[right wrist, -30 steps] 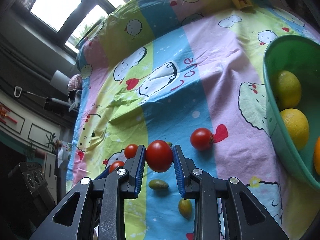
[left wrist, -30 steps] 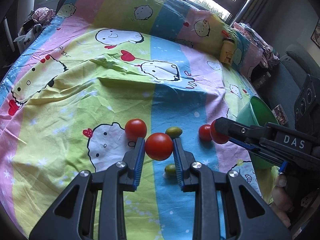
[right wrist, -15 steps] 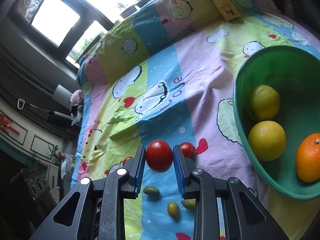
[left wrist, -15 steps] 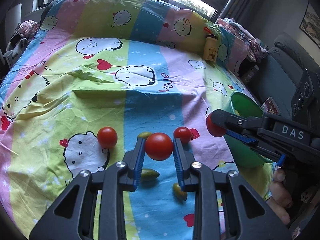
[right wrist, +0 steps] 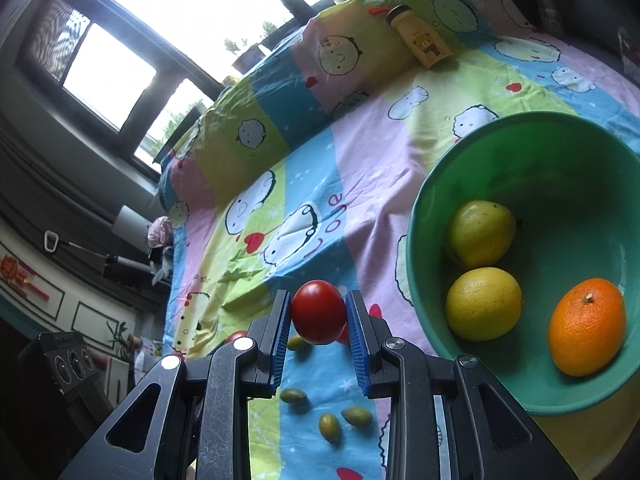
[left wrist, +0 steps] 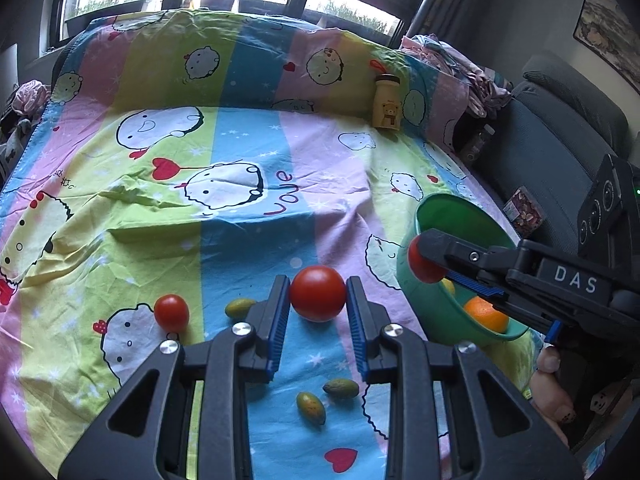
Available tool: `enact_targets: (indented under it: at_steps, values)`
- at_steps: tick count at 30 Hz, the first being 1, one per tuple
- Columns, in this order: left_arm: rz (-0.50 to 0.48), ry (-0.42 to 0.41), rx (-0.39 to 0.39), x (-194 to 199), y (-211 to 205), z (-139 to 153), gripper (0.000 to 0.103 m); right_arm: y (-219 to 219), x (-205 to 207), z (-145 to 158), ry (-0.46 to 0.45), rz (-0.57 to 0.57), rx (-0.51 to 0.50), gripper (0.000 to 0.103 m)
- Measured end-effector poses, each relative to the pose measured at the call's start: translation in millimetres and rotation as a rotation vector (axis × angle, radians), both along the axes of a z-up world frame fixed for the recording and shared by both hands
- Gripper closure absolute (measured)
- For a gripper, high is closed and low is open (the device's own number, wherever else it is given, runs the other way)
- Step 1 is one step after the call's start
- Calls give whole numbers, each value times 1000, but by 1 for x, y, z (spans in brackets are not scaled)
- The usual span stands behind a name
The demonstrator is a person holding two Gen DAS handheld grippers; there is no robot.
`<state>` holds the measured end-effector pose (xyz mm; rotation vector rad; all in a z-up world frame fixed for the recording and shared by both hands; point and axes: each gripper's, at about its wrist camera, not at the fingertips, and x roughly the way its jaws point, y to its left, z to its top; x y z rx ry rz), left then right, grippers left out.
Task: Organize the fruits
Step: 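Lift the cherry tomato with the right gripper and carry it toward the basin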
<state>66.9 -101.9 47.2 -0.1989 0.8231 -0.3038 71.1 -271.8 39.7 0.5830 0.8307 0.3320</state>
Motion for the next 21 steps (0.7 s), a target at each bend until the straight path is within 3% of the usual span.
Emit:
enact_targets:
  at_steps: [21]
  values:
    - [-121,-43,3,11,-53,17,75,-53,-18,11,-49,-153,23,73]
